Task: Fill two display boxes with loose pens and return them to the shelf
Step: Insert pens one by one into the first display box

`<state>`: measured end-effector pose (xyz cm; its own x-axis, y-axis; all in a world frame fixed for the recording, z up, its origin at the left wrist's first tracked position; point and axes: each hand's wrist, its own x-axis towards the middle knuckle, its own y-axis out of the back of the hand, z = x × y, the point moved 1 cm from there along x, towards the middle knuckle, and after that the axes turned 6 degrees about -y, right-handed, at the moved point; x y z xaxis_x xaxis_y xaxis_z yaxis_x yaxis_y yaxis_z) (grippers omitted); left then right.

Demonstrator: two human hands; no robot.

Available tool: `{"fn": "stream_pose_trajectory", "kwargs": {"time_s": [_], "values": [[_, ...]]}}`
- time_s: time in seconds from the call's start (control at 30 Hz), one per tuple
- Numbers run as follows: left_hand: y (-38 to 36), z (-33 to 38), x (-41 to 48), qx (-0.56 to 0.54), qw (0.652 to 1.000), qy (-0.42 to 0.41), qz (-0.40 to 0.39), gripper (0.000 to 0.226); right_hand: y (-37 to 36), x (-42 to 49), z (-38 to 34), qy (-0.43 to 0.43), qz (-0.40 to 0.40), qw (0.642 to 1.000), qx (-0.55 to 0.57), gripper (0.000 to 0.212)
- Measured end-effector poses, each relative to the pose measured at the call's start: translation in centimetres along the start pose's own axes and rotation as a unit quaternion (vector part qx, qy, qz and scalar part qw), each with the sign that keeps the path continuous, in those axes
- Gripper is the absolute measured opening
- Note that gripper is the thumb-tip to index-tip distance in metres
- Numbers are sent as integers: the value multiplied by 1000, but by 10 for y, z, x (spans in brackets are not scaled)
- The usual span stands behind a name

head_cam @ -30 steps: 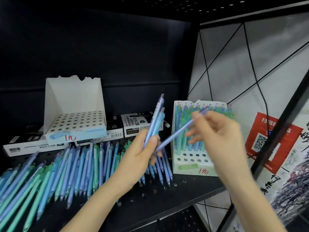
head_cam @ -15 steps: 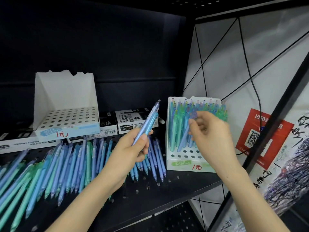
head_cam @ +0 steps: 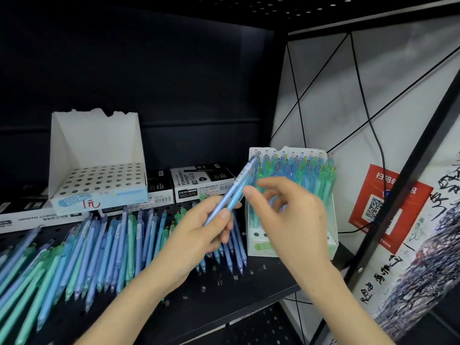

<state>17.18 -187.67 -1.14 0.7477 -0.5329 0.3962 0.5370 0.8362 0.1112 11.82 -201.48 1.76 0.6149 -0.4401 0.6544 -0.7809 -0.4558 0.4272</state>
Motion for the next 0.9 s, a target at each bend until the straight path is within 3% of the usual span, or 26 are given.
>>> {"fn": "stream_pose_trajectory", "kwargs": {"time_s": [0.07, 0.13, 0.27, 0.33, 0.4, 0.5, 0.6, 0.77, 0.9], "values": [[-2, 1, -2, -3, 999, -10, -31, 17, -5, -3, -2, -58, -82, 991, 83, 14], [-2, -1, -3, 25, 999, -22, -34, 16, 1, -3, -2, -86, -104, 979, 156, 13], [5, -9, 0, 69, 996, -15, 58, 20, 42, 10, 8, -132, 2, 954, 271, 13], [8, -11, 1, 53, 994, 3, 96, 20, 54, 18, 22, -114, 71, 968, 210, 13], [10, -13, 1, 56, 991, 18, 120, 19, 52, 21, 34, -93, 89, 984, 119, 12], [9, -14, 3, 53, 988, 22, 144, 27, 41, 19, 42, -82, 59, 994, 33, 16], [7, -12, 4, 8, 987, 40, 152, 35, 34, 19, 42, -62, 41, 997, 14, 15], [5, -10, 2, -18, 994, 39, 98, 32, 21, 20, 36, -41, -30, 997, -57, 9], [2, -10, 1, -3, 998, 22, 54, 30, 12, 21, 37, -28, -55, 994, -93, 17]]}}
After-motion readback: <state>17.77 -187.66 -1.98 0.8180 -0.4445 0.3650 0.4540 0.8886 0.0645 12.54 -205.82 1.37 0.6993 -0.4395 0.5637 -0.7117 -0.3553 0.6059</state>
